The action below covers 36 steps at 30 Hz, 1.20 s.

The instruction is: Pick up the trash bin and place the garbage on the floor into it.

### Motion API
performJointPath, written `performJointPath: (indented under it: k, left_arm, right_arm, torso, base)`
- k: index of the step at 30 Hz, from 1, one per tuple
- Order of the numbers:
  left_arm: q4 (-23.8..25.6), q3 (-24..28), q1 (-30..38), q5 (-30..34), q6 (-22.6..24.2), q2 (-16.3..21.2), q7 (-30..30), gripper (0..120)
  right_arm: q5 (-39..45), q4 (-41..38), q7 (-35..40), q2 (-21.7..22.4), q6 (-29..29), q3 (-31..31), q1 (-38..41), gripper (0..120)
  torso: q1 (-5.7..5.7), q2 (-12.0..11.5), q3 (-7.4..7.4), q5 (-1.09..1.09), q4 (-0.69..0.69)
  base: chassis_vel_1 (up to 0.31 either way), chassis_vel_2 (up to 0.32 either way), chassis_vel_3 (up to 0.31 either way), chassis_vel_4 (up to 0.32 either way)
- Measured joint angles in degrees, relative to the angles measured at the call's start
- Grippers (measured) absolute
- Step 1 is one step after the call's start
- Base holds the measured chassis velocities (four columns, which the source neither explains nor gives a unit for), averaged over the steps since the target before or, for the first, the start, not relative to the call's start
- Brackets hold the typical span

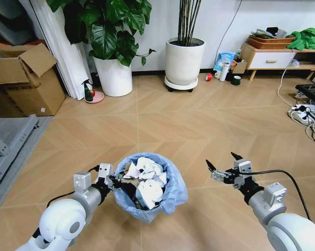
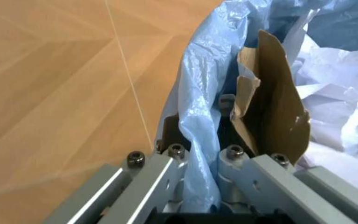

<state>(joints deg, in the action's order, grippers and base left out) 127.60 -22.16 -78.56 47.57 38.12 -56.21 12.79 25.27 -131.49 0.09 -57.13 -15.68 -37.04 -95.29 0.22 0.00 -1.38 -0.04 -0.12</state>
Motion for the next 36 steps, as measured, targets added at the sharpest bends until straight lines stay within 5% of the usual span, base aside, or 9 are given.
performJointPath:
  k: [19,29,36]
  left_arm:
    - [0.5,0.1,-0.7,-0.2,0.0,-0.1,0.6,0]
    - [-2.2,-0.3,-0.9,4.1,-0.5,-2.8,17.2,0]
    - [-6.3,-2.4,-0.7,4.9,-0.7,-4.3,19.7,0]
  right_arm:
    - [-0.5,0.1,0.1,-0.5,0.7,0.0,-0.6,100]
    - [1.0,1.3,0.3,-0.9,3.7,-0.2,0.7,100]
    - [1.0,1.8,0.4,-1.2,4.0,-0.2,0.9,100]
  torso:
    - [0.0,0.0,0.0,-0.01,-0.02]
    - [0.01,0.0,-0.01,-0.01,0.0]
    - [0.01,0.0,-0.01,0.0,0.0]
  base:
    - [0.21,-0.206,-0.211,0.204]
    - [0.05,-0.042,-0.046,0.044]
    - [-0.017,0.013,0.016,-0.01]
